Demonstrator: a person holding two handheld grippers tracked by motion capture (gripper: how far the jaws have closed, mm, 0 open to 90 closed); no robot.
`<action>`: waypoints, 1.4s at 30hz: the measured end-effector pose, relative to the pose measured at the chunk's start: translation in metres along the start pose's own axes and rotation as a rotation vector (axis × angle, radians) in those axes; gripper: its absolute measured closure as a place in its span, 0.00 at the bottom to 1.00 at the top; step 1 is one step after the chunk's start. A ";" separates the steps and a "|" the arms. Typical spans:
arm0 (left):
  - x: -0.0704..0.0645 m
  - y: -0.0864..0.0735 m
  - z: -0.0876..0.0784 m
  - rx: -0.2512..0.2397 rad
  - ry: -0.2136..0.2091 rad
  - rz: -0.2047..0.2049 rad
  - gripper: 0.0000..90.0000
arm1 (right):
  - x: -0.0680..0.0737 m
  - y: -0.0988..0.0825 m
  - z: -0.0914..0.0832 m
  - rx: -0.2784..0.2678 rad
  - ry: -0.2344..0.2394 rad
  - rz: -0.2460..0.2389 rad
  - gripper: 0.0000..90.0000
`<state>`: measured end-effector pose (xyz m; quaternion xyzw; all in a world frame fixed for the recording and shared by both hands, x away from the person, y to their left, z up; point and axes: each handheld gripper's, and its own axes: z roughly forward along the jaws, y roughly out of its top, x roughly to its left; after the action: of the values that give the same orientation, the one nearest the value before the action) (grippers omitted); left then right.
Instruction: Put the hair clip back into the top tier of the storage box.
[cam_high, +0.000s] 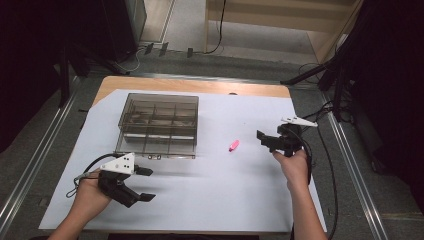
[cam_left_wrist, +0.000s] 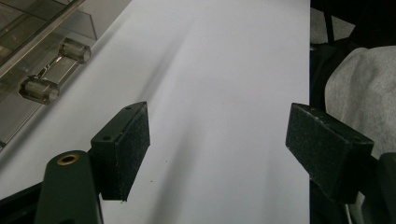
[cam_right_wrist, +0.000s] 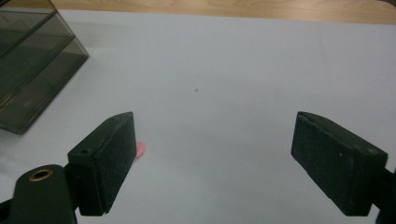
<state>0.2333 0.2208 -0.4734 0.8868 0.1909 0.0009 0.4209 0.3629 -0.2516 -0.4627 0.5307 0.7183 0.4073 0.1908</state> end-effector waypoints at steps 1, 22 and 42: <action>0.000 0.000 0.000 0.000 0.000 0.000 0.26 | 0.001 0.000 0.000 0.002 0.017 -0.005 0.16; -0.005 -0.005 -0.005 0.002 0.017 -0.008 0.26 | 0.011 0.006 0.012 0.078 0.053 -0.033 0.19; -0.006 -0.007 -0.006 0.001 0.022 -0.015 0.26 | 0.014 0.008 0.017 0.099 0.101 -0.030 0.33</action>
<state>0.2245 0.2276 -0.4741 0.8854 0.2021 0.0076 0.4185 0.3743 -0.2313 -0.4641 0.5076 0.7541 0.3947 0.1339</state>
